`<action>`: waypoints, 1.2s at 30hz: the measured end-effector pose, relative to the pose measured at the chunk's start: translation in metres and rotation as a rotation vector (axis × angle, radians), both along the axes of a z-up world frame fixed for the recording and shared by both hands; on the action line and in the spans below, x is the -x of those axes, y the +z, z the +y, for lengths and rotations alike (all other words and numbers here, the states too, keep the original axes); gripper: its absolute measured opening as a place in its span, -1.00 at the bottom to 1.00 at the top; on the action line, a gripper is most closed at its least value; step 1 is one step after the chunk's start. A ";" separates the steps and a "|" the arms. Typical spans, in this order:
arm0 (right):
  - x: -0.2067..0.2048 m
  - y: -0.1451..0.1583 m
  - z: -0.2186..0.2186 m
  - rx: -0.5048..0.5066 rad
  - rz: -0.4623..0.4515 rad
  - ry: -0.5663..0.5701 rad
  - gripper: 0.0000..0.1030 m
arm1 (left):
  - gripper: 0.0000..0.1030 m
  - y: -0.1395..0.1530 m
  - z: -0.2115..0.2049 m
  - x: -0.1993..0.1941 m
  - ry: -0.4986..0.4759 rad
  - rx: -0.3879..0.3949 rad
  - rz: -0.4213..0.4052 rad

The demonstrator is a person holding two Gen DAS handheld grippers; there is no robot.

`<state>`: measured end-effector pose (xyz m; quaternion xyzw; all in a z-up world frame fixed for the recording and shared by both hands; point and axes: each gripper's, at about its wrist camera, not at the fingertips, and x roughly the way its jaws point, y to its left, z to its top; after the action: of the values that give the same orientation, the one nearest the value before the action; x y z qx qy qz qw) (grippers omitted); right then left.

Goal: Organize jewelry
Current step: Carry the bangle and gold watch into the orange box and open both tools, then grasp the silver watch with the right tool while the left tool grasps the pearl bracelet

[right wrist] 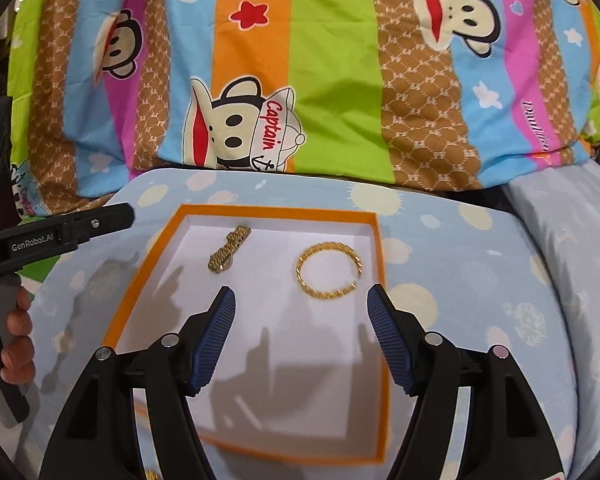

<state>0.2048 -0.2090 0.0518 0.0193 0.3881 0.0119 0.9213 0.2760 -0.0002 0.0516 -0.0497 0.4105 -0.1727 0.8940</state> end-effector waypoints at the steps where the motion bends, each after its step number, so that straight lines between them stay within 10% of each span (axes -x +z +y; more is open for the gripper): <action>1: 0.011 0.002 -0.003 0.002 -0.009 -0.002 0.29 | 0.23 0.002 0.005 0.010 0.003 -0.003 -0.010; 11: 0.115 -0.022 -0.025 -0.012 0.032 0.023 0.29 | 0.23 -0.016 0.033 0.104 -0.014 -0.014 0.020; 22: 0.098 -0.062 0.001 -0.024 0.124 0.160 0.27 | 0.39 -0.062 0.027 0.154 -0.057 -0.036 0.092; 32: 0.138 -0.061 -0.007 -0.046 0.139 0.090 -0.68 | 0.40 -0.067 0.016 0.175 -0.087 -0.132 0.040; 36: 0.150 -0.060 -0.012 -0.087 0.135 0.068 -0.71 | 0.40 -0.067 0.019 0.174 -0.072 -0.127 0.038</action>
<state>0.0547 -0.2208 -0.0087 0.0470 0.4491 0.0587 0.8903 0.1016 0.0191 -0.0153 0.0187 0.4391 -0.1774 0.8806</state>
